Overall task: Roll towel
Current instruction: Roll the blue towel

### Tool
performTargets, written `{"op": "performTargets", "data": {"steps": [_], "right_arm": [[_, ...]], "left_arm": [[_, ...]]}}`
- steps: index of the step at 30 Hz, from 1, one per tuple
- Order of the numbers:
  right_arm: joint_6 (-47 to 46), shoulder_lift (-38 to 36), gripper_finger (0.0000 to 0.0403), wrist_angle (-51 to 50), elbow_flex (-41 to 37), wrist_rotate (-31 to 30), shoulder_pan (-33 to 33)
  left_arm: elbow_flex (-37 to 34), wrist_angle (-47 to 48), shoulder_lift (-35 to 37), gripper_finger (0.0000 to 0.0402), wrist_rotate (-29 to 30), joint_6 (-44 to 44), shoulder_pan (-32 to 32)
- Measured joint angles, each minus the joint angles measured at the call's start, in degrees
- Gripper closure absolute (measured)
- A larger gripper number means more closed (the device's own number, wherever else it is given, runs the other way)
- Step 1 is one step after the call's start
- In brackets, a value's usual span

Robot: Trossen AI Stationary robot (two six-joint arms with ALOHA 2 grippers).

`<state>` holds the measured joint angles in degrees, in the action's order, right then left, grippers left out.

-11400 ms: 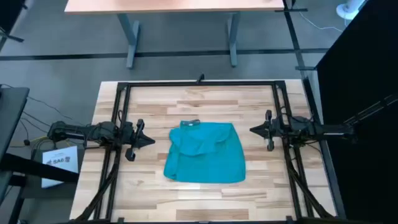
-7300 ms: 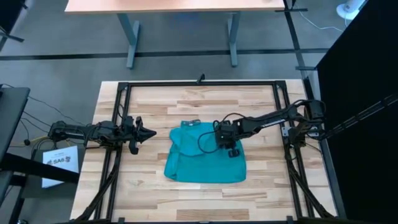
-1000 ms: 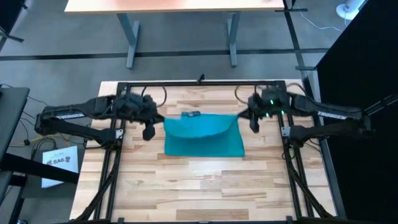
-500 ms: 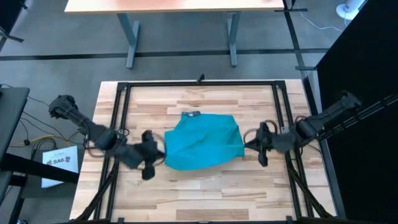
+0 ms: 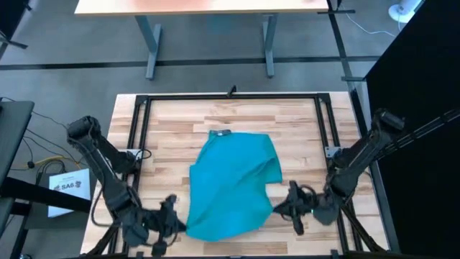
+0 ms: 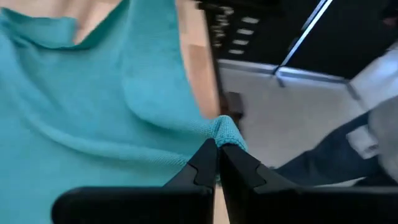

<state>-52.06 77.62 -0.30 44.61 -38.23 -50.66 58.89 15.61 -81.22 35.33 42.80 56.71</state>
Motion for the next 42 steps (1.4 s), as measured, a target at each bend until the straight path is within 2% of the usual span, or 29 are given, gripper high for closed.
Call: {"op": "performTargets", "data": {"steps": [10,13,16,22,27,30,33,36,42], "right_arm": [[-10.92,10.74,0.0403,-1.05,7.46,-0.88,-7.86],[-12.45,11.9,0.0403,-1.21,9.64,-0.86,-9.94],[-11.97,11.74,0.0403,-0.94,12.48,-3.19,-12.07],[-6.68,12.15,0.0403,-0.97,17.91,-6.33,-15.34],[-8.34,12.74,0.0403,-2.35,18.73,-6.56,-18.75],[-10.36,12.69,0.0403,-4.02,18.81,-9.79,-21.34],[-12.12,12.72,0.0403,-4.91,18.79,-11.97,-22.83],[-13.17,12.7,0.0403,-6.99,18.79,-14.21,-22.08],[-11.53,12.15,0.0403,-10.91,18.79,-14.75,-15.1]], "left_arm": [[0.0,-19.58,-11.23,0.0402,-1.45,2.06,3.9],[0.04,-29.25,-12.29,0.0402,-3.73,0.88,4.04],[2.31,-33.79,-12.13,0.0401,-3.93,-1.81,3.96],[8.19,-33.28,-11.83,0.0402,-3.55,-5.04,4.64],[8.22,-28.09,-11.88,0.0402,-2.51,0.9,5.68],[8.22,-23.76,-12.17,0.0402,-1.46,5.79,6.27],[8.17,-23.88,-13.14,0.0402,-0.56,6.66,6.33],[8.17,-25.53,-13.94,0.0402,1.14,7.31,4.97],[8.17,-23.55,-13.25,0.0402,0.57,4.77,-0.39]]}}
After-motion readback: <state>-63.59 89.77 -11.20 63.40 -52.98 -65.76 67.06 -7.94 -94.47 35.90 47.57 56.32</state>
